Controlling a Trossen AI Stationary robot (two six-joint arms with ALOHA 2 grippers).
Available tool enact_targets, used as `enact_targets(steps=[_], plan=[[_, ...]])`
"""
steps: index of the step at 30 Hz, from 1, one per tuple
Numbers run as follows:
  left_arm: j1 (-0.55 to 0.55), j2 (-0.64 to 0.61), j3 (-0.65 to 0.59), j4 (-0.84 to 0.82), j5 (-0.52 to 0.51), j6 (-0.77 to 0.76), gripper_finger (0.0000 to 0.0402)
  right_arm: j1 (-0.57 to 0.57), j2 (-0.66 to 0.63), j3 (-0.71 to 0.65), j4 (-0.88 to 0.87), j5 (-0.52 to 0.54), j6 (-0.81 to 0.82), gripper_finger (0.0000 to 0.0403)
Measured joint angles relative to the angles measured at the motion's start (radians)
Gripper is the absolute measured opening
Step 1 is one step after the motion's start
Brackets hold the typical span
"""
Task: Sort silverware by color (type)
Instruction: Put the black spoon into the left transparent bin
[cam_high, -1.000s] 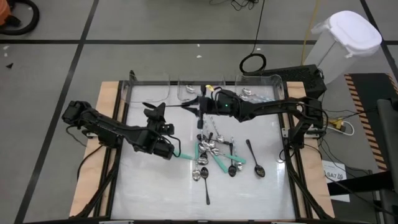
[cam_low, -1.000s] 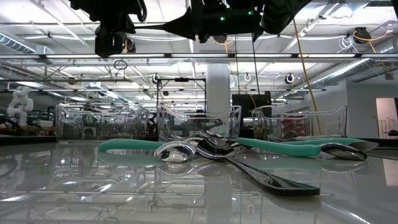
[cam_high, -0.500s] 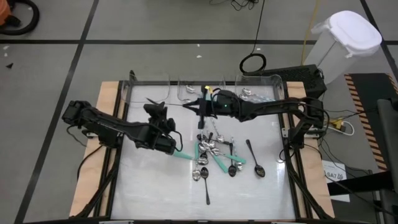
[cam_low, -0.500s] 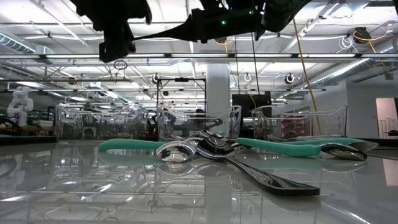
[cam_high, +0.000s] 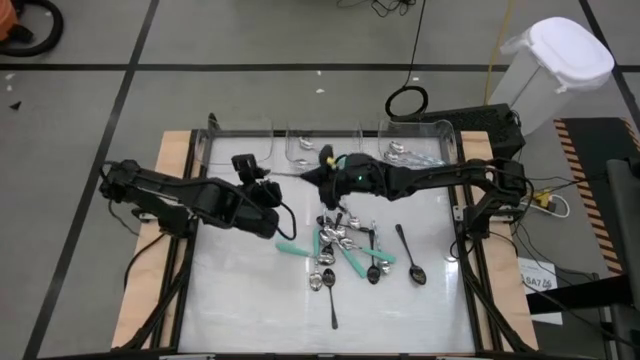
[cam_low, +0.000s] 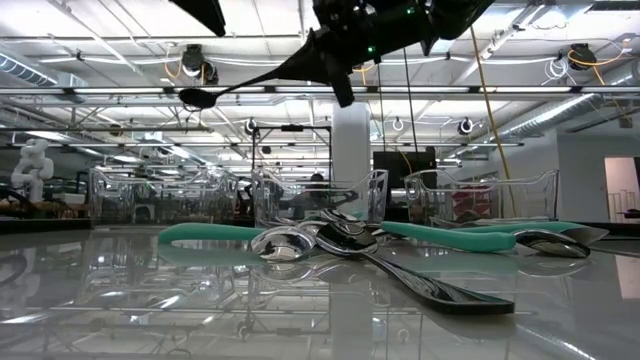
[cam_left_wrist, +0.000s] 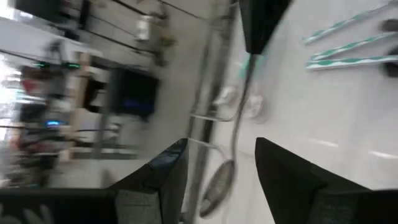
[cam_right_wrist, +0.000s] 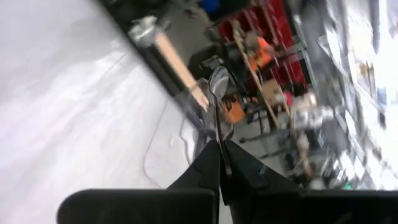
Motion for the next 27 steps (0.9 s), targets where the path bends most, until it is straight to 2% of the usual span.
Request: enact_targets(steps=[2,5,14,17,23,27], plan=[[0.015,0.000,0.027,-0.001,0.113,0.026,0.0186,0.030,0.000,0.000,-0.018,0.009,-0.091,0.0001],[0.033,0.000,0.042,0.008,0.243,0.051,0.0186,0.084,0.000,0.000,-0.014,0.085,-0.211,0.0001],[0.054,0.001,0.043,0.010,0.398,0.094,0.0186,0.213,0.000,0.000,0.009,0.348,-0.492,0.0001],[0.053,0.001,0.043,0.019,0.412,0.100,0.0186,0.235,0.000,0.000,0.043,0.391,-0.533,0.0001],[0.060,0.001,0.043,0.056,0.332,0.107,0.0186,0.265,0.000,0.000,0.075,0.391,-0.606,0.0001],[0.061,0.001,0.043,0.057,0.367,0.134,0.0186,0.275,0.000,0.000,0.095,0.401,-0.633,0.0001]])
